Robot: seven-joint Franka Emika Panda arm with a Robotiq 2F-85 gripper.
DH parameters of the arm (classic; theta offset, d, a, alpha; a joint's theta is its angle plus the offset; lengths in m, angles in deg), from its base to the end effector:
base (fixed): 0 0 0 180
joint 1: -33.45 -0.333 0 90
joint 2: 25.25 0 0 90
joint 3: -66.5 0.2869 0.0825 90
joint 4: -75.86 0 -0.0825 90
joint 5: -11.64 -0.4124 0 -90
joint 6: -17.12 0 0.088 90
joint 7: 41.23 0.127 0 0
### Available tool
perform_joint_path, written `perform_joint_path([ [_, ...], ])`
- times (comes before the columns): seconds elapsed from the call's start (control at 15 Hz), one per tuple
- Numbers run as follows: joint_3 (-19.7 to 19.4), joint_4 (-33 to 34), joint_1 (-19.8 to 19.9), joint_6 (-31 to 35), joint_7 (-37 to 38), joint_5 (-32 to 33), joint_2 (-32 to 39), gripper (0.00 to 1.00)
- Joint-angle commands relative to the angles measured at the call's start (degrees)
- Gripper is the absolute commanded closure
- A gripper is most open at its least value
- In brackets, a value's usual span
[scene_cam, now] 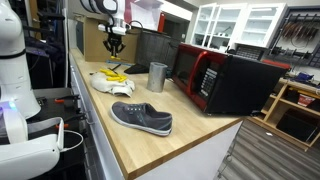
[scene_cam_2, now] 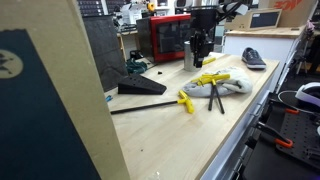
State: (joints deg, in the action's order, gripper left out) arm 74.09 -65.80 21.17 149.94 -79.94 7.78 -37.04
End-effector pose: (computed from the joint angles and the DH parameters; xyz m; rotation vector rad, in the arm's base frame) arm 0.4570 0.1654 0.3065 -2.7609 -1.4651 -0.0836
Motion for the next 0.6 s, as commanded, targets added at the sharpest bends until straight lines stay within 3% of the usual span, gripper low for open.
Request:
perform_joint_path([
  [0.0,-0.4,2.9,1.0,-0.6,9.6,-0.7,2.5,0.96],
  [0.53,0.1,3.7,2.9,1.5,32.1,-1.3,4.9,0.96],
])
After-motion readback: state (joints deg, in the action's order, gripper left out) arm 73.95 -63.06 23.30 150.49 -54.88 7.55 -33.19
